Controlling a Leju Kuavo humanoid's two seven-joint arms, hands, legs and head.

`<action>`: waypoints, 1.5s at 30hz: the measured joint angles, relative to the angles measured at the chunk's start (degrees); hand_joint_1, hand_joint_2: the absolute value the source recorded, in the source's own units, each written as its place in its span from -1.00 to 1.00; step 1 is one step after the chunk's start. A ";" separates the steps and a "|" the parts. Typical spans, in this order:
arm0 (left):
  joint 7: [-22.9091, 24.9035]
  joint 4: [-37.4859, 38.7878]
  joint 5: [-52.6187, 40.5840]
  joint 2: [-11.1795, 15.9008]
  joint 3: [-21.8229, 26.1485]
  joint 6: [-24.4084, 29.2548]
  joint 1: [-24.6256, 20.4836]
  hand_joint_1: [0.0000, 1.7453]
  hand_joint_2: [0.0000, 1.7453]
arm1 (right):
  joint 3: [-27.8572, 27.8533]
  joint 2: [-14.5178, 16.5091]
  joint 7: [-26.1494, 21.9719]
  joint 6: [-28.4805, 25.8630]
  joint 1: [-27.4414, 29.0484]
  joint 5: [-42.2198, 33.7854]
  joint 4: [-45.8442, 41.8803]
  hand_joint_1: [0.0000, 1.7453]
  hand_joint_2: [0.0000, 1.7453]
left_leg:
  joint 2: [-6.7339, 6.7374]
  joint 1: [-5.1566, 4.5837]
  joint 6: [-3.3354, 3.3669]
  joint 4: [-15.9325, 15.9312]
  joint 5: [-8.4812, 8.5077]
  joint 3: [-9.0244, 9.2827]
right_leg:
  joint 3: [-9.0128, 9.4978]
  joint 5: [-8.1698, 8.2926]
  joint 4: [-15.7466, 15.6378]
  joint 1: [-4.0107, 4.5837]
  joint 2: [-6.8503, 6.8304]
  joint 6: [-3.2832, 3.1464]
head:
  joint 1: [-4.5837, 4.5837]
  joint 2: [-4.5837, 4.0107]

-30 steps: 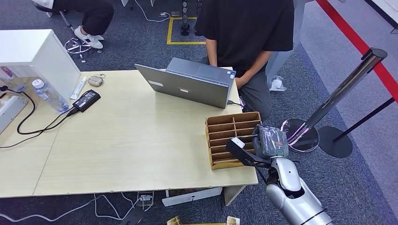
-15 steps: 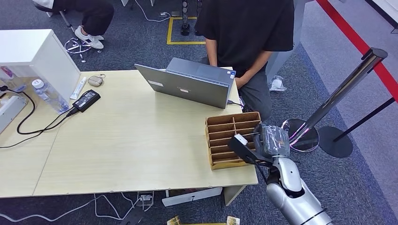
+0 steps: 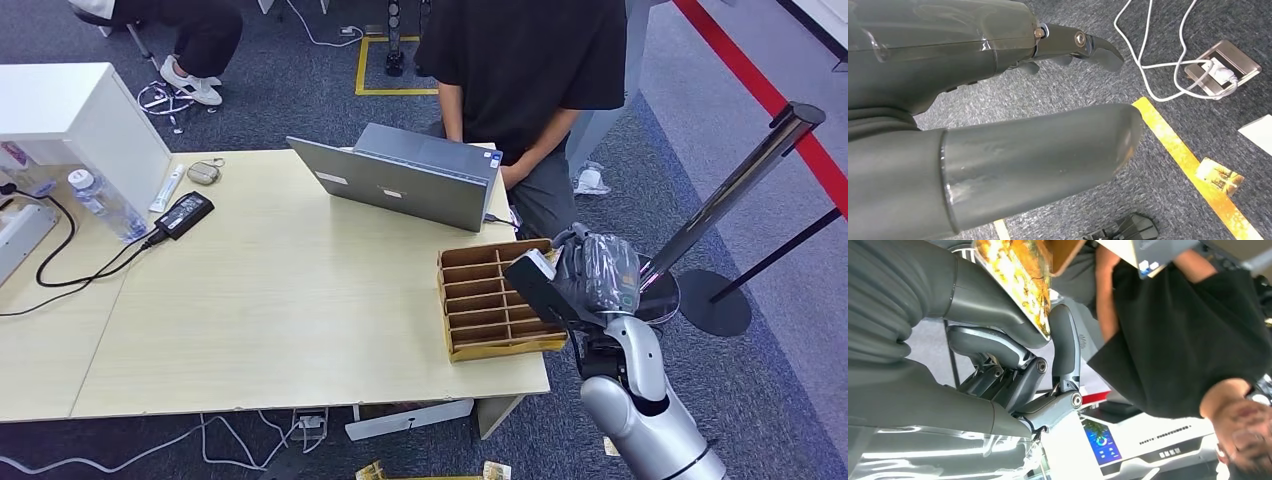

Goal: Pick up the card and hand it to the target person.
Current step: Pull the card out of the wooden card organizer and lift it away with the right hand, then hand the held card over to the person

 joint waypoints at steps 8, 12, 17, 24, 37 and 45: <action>-0.12 0.00 0.09 0.01 0.00 0.02 0.28 -1.00 -1.00 | -1.77 -0.59 -0.14 -0.79 0.35 -3.55 -3.72 1.00 1.00 | 0.01 0.00 0.00 0.00 0.00 0.00 | 0.00 0.00 0.00 0.00 0.00 0.00 | 0.01 0.00; 0.01 0.00 -0.01 0.02 0.00 0.02 0.28 -1.00 -1.00 | -2.44 -0.59 -1.35 -2.81 0.31 -7.86 -3.82 1.00 1.00 | 0.01 0.00 0.00 0.00 0.00 -0.01 | 0.00 0.00 0.00 0.00 0.00 0.00 | 0.00 0.01; 0.39 0.00 -0.71 0.01 0.00 -0.09 0.07 -1.00 -1.00 | -4.04 -0.56 -3.78 -6.68 -0.99 -14.85 -2.39 1.00 1.00 | 0.00 0.00 0.00 0.00 0.00 -0.02 | 0.00 0.00 0.00 0.00 0.00 0.00 | 0.00 0.00; 1.41 0.00 -2.03 -0.15 0.00 -0.56 -1.03 -1.00 -1.00 | -6.79 -0.52 -6.07 -11.54 -6.24 -24.42 4.36 1.00 1.00 | 0.00 0.00 0.00 0.00 0.00 -0.02 | 0.00 0.01 0.00 -0.01 -0.01 0.00 | 0.00 0.01; 2.84 0.00 -3.55 -0.72 -0.26 -1.48 -2.68 -1.00 -1.00 | -7.74 -0.49 -5.98 -14.23 -14.54 -25.12 18.84 1.00 1.00 | -0.02 0.00 0.00 0.01 0.00 -0.05 | -0.01 0.01 0.01 -0.01 -0.02 0.00 | -0.01 0.01; 3.05 0.00 -3.79 -1.02 -0.48 -1.63 -3.16 -1.00 -1.00 | -7.58 0.21 -7.19 -15.14 -16.03 -24.02 25.61 1.00 1.00 | -0.03 0.00 0.00 0.01 0.00 -0.07 | -0.01 0.00 0.01 -0.01 -0.05 0.00 | 0.00 0.01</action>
